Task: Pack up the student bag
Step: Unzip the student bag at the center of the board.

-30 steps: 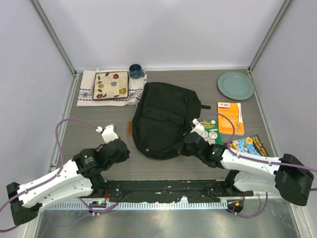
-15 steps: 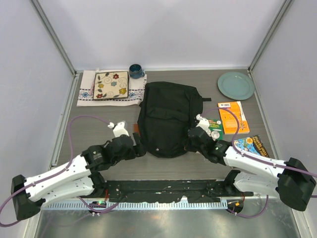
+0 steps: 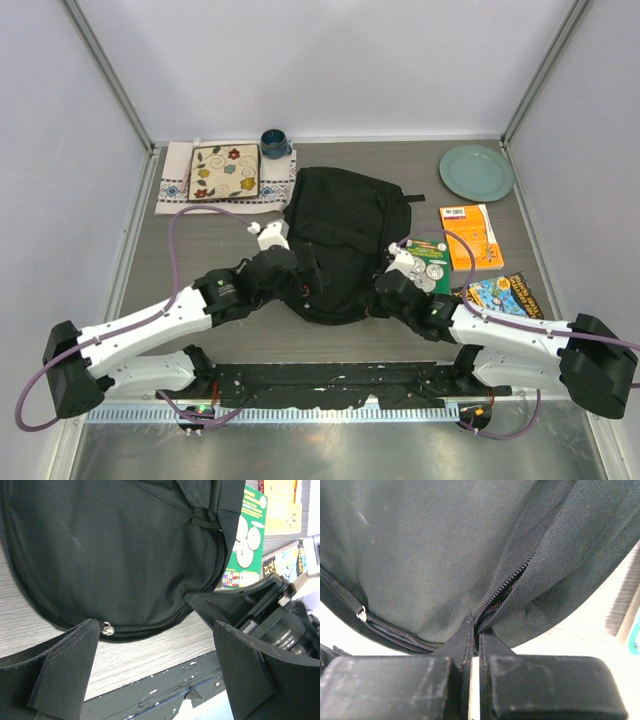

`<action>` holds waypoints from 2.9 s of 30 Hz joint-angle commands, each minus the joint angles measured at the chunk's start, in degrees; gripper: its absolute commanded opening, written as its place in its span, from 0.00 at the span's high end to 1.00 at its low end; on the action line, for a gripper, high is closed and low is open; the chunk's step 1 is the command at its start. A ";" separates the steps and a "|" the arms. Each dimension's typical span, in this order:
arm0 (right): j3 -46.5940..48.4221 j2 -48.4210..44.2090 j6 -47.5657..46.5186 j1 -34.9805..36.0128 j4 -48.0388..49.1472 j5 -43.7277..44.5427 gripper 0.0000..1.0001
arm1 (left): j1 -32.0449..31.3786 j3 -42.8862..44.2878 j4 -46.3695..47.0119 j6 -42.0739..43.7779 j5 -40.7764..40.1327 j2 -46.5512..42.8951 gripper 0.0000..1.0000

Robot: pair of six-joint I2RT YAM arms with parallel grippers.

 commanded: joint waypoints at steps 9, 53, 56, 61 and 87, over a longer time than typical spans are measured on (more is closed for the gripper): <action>-2.27 2.00 6.98 9.06 6.19 9.43 1.00 | 0.30 -5.33 -2.46 -9.26 -2.50 2.89 0.08; 2.91 11.23 8.48 26.03 9.53 22.00 1.00 | 5.75 -21.42 10.28 -15.51 1.89 16.59 0.78; 2.91 11.41 8.48 26.20 9.45 22.18 1.00 | 5.75 -21.69 11.25 -15.33 1.80 16.59 0.84; 3.09 11.67 8.92 26.20 8.39 22.88 1.00 | 5.75 -20.11 10.02 -14.46 1.01 15.10 1.00; 4.67 11.41 9.54 23.31 3.12 23.33 1.00 | 5.75 -17.74 3.87 -7.25 0.31 -8.81 1.00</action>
